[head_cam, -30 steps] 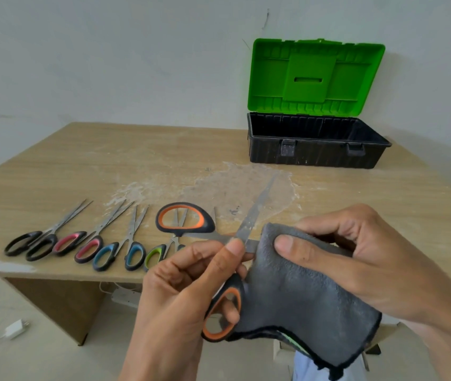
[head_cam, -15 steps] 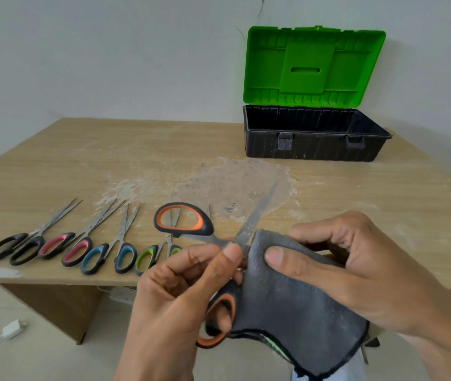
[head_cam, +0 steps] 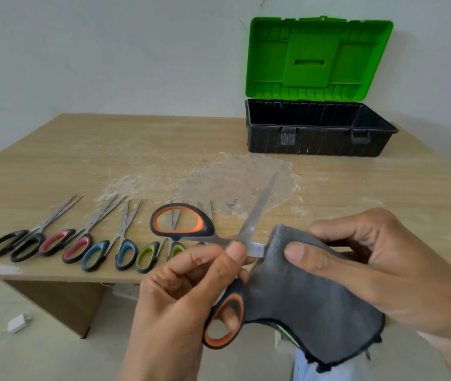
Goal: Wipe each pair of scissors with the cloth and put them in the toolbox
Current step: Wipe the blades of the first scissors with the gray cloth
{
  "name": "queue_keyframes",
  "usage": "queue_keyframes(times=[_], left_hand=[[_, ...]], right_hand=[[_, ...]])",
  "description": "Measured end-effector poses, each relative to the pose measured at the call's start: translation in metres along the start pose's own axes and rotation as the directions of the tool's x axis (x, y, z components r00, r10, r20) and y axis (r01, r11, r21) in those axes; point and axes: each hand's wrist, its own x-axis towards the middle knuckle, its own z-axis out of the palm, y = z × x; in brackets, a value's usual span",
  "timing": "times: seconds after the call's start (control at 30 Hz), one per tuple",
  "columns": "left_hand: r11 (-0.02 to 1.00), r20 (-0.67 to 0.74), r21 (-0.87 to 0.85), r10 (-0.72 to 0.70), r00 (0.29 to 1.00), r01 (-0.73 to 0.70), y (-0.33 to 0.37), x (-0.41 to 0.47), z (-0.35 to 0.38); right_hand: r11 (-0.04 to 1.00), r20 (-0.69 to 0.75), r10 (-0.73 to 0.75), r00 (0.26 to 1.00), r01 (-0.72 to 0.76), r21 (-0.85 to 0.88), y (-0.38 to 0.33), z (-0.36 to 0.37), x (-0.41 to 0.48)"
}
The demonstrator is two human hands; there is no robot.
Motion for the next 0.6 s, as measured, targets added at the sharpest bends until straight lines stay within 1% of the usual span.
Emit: queue_keyframes(times=[0.1, 0.2, 0.3, 0.37, 0.53, 0.6], left_hand=[[0.997, -0.001, 0.044, 0.067, 0.998, -0.067, -0.002, -0.003, 0.005], [0.994, -0.003, 0.055, 0.094, 0.996, -0.093, -0.001, -0.004, 0.003], [0.995, 0.005, 0.067, 0.068, 0.998, -0.069, -0.002, -0.005, -0.001], [0.997, 0.017, 0.068, 0.030, 0.999, -0.032, -0.003, -0.005, -0.002], [0.998, 0.040, -0.007, -0.058, 0.998, 0.058, -0.004, -0.005, -0.001], [0.997, 0.007, -0.040, -0.059, 0.998, 0.059, -0.002, -0.004, -0.003]], right_hand=[[0.998, 0.019, -0.061, 0.998, 0.061, -0.034, -0.001, 0.011, 0.003], [0.994, 0.015, -0.104, 0.994, 0.104, -0.022, -0.002, 0.016, 0.004], [0.992, 0.030, -0.111, 0.993, 0.113, -0.055, -0.004, 0.018, 0.000], [0.993, 0.060, -0.090, 0.994, 0.094, -0.068, -0.006, 0.014, -0.001], [0.995, 0.095, -0.055, 0.994, 0.063, -0.082, -0.003, 0.001, -0.001], [0.996, 0.085, -0.027, 0.996, 0.034, -0.077, -0.001, -0.003, -0.002]])
